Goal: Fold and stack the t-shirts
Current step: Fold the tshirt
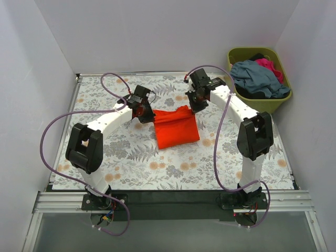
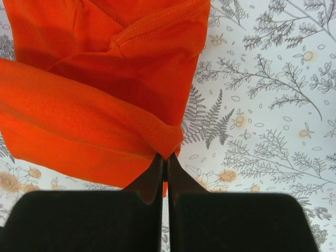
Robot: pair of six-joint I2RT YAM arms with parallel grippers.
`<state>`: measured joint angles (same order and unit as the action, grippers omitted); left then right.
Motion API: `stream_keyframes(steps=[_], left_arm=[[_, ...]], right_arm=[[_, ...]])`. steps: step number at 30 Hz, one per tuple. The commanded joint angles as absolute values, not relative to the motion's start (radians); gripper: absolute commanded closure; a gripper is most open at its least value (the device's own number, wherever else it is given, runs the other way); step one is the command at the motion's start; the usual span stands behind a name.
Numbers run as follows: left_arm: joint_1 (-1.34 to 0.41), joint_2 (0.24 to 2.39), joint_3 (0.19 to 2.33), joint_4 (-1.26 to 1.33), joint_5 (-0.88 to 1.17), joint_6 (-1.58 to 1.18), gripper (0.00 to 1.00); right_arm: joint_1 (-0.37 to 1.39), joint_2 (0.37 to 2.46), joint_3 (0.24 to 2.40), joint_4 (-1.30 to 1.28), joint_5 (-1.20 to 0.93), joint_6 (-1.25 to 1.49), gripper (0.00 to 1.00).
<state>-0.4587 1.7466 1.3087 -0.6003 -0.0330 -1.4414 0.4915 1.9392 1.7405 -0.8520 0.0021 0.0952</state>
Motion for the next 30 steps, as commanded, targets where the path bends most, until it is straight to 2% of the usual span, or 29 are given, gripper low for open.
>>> stream_keyframes(steps=[1, 10, 19, 25, 30], left_arm=[[-0.437, 1.761, 1.301, -0.548, -0.078, -1.407, 1.00], [-0.430, 1.887, 1.240, -0.537, -0.069, -1.424, 1.00], [-0.433, 1.878, 1.128, -0.548, -0.002, -1.425, 1.00], [-0.492, 1.712, 0.948, -0.589, 0.066, -1.445, 1.00], [-0.564, 1.466, 0.789, -0.649, 0.087, -1.525, 1.00]], right_arm=[[0.466, 1.947, 1.726, -0.746, 0.040, 0.046, 0.99], [0.466, 2.003, 1.566, -0.624, -0.066, 0.032, 0.99], [0.479, 1.971, 1.338, -0.561, -0.166, 0.083, 0.99], [0.560, 1.818, 1.065, -0.560, -0.224, 0.185, 0.99], [0.650, 1.600, 0.873, -0.566, -0.216, 0.284, 0.99]])
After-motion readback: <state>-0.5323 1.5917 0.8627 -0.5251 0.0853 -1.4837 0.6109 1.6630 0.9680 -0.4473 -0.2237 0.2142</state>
